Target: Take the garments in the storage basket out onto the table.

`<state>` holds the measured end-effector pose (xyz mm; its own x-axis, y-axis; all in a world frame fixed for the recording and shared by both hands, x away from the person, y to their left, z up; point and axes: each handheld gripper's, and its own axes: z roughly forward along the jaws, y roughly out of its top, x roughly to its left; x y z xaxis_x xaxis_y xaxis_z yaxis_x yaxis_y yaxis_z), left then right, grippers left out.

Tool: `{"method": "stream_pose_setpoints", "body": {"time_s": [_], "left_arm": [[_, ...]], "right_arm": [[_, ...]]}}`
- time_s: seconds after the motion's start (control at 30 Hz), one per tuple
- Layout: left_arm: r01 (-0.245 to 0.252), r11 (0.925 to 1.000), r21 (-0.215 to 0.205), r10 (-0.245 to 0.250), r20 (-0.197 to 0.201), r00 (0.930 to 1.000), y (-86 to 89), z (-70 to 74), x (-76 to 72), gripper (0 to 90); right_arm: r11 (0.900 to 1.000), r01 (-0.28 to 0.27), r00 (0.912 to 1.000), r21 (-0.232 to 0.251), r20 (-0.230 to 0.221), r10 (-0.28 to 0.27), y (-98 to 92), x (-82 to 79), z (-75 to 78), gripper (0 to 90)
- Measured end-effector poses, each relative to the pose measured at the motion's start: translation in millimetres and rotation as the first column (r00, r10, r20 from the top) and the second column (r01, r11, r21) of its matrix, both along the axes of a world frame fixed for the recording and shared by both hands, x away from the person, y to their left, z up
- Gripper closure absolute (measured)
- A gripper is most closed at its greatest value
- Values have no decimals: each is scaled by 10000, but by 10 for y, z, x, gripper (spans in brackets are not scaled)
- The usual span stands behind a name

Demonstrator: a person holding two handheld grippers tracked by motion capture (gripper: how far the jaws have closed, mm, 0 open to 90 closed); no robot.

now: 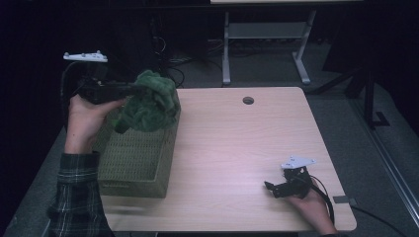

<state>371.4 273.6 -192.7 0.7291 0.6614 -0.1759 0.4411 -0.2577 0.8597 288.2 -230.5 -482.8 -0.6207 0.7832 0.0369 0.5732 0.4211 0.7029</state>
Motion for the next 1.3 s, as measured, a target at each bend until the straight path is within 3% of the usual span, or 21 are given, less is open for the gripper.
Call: {"method": "stream_pose_setpoints", "body": {"time_s": [0.2, 0.43, 0.93, 1.3], "left_arm": [[450, 9989, -88, -448, 189, 9988, -287, 63, 26, 820], [1022, 9947, -67, -1021, 155, 9947, -647, -12, 73, 819], [1950, 9805, -241, -1955, -209, 9805, -1266, -356, 138, 818], [2286, 9733, -184, -2293, -545, 9718, -1659, -661, 150, 818]], "right_arm": [[10000, -7, 10000, -7, 3, 7, -1, 0, 0, 19], [10000, 4, 10000, 17, 1, -4, 1, 0, 0, 19], [10000, 17, 10000, 28, -6, -17, 2, -1, 0, 19], [9999, -117, 9999, 23, 25, 117, -10, 2, 0, 19]]}}
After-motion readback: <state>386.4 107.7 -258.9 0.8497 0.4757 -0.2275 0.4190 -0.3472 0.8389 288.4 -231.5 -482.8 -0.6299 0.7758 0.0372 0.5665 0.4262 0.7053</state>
